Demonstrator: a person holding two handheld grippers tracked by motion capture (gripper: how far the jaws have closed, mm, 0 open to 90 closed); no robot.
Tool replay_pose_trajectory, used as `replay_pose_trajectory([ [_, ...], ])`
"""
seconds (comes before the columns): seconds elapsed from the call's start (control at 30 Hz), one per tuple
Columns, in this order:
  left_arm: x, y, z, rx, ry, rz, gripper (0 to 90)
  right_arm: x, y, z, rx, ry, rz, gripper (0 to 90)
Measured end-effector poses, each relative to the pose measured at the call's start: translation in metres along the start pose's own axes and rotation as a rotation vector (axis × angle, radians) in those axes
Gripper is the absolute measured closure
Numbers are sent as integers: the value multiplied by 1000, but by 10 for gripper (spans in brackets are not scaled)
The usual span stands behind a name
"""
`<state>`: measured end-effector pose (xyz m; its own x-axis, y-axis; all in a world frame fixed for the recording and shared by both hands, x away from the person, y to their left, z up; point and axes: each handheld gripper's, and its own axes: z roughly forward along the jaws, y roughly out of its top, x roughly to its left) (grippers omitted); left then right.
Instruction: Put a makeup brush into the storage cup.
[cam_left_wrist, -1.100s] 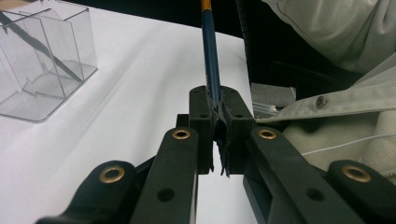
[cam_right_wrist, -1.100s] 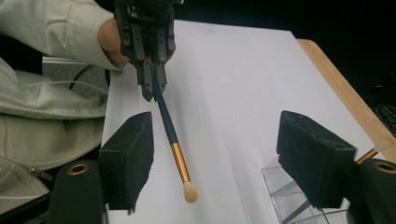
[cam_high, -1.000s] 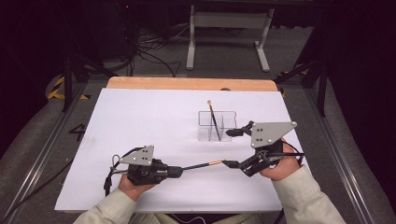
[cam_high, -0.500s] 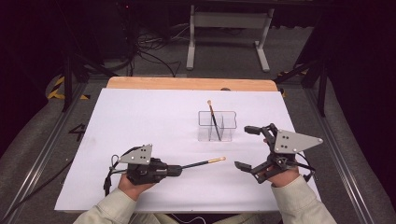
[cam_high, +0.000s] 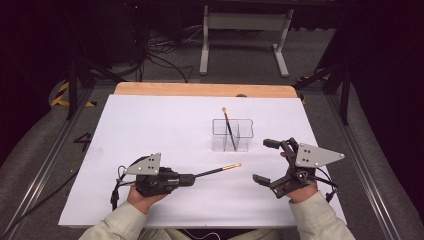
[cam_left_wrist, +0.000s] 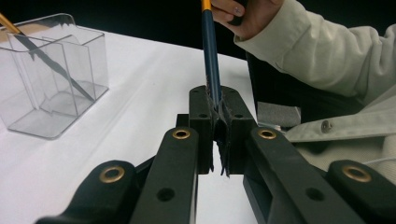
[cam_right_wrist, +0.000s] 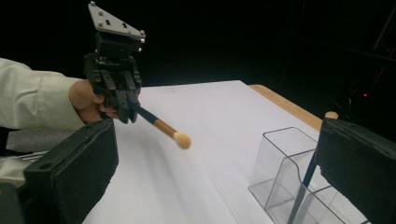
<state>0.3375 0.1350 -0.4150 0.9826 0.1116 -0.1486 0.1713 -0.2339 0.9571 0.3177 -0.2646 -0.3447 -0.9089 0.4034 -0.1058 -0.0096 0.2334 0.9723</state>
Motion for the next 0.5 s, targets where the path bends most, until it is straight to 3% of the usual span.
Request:
replay_pose_trajectory([
  [0.13, 2, 0, -1, -26, 6, 5, 851, -1, -6, 0, -42, -3, 16, 0],
  [0.2, 2, 0, -2, -33, 14, 5, 851, -1, -9, 2, -28, -10, 24, 0],
  [0.33, 1, 1, -1, -36, 28, 14, 851, -2, -15, 12, 27, 23, 47, 0],
  [0.5, 1, 2, 1, -58, 32, 24, 851, 1, -21, 20, 6, 34, 69, 0],
])
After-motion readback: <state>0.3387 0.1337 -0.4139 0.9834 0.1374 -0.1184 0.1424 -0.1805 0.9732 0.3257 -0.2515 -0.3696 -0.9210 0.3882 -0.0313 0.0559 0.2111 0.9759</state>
